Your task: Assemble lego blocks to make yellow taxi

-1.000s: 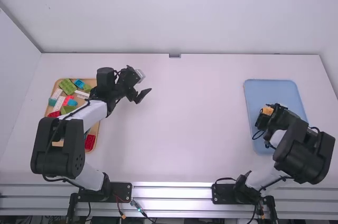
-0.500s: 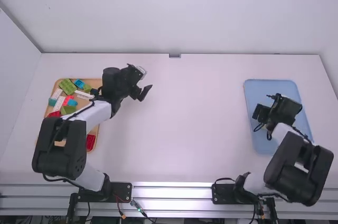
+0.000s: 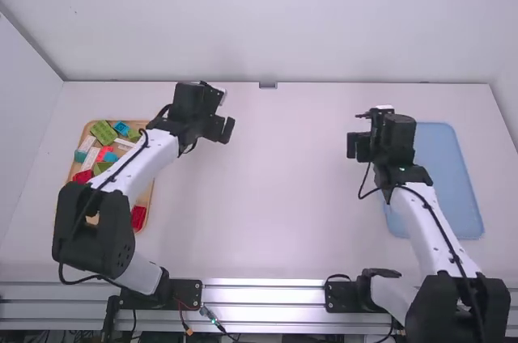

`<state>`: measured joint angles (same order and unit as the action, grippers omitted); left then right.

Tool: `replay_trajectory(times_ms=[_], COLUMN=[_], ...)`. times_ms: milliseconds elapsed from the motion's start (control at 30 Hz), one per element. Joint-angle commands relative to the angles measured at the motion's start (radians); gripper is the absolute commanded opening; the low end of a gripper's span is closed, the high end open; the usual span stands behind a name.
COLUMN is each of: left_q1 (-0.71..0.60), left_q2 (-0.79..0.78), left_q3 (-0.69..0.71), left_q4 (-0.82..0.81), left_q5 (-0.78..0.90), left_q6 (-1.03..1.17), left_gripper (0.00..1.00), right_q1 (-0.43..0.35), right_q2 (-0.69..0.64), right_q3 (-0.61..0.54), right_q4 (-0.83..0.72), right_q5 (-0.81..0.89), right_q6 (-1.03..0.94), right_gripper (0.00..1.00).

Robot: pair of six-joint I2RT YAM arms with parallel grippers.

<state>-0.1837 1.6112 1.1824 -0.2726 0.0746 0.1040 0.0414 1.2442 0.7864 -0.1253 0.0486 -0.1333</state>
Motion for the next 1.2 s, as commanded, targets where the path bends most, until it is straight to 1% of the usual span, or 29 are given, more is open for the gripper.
replay_trajectory(times_ms=[0,33,100,133,200,300,333,400,500,700,767,867,1033,1067,1167], left_q1=[-0.001,-0.006,-0.012,-0.026,-0.041,-0.076,-0.079,-0.091,-0.064,0.005,0.038,0.083,0.178,0.184,0.184], left_q2=[-0.043,-0.046,-0.056,-0.072,-0.089,-0.131,-0.137,-0.180,-0.206,-0.275,-0.309,-0.354,-0.448,-0.458,-0.517], left_q3=[0.066,0.081,0.083,0.079,0.074,0.047,0.043,-0.001,-0.027,-0.097,-0.130,-0.175,-0.270,-0.280,-0.339], left_q4=[-0.051,-0.073,-0.078,-0.078,-0.074,-0.050,-0.045,-0.007,0.019,0.088,0.122,0.167,0.261,0.271,0.273], left_q5=[-0.077,-0.088,-0.092,-0.092,-0.092,-0.095,-0.094,-0.095,-0.075,-0.075,-0.075,-0.075,-0.075,-0.075,-0.075], left_q6=[-0.090,-0.084,-0.068,-0.037,-0.016,0.013,0.018,0.024,-0.003,-0.072,-0.104,-0.104,-0.104,-0.104,-0.104], left_gripper=[0.99,0.99,0.99,0.99,0.99,0.99,0.99,0.99,0.96,0.89,0.86,0.81,0.72,0.71,0.65], right_q1=[0.072,0.112,0.167,0.211,0.256,0.343,0.356,0.418,0.391,0.318,0.282,0.232,0.126,0.115,0.049], right_q2=[-0.012,-0.012,-0.012,-0.012,-0.016,-0.031,-0.033,-0.036,-0.063,-0.136,-0.172,-0.222,-0.328,-0.340,-0.406], right_q3=[0.023,0.023,0.023,0.023,0.023,0.023,0.023,0.023,-0.004,-0.077,-0.113,-0.163,-0.269,-0.281,-0.347], right_q4=[-0.008,-0.008,-0.001,0.019,0.044,0.101,0.110,0.154,0.127,0.125,0.125,0.125,0.125,0.125,0.125], right_q5=[0.027,0.028,0.032,0.042,0.066,0.155,0.171,0.247,0.221,0.147,0.111,0.061,-0.045,-0.049,-0.049], right_q6=[-0.004,-0.005,-0.005,-0.005,-0.005,-0.006,-0.005,-0.005,0.022,0.095,0.131,0.133,0.133,0.133,0.133], right_gripper=[0.99,0.99,0.99,0.99,0.99,0.99,0.99,0.99,0.96,0.89,0.85,0.80,0.70,0.69,0.62])
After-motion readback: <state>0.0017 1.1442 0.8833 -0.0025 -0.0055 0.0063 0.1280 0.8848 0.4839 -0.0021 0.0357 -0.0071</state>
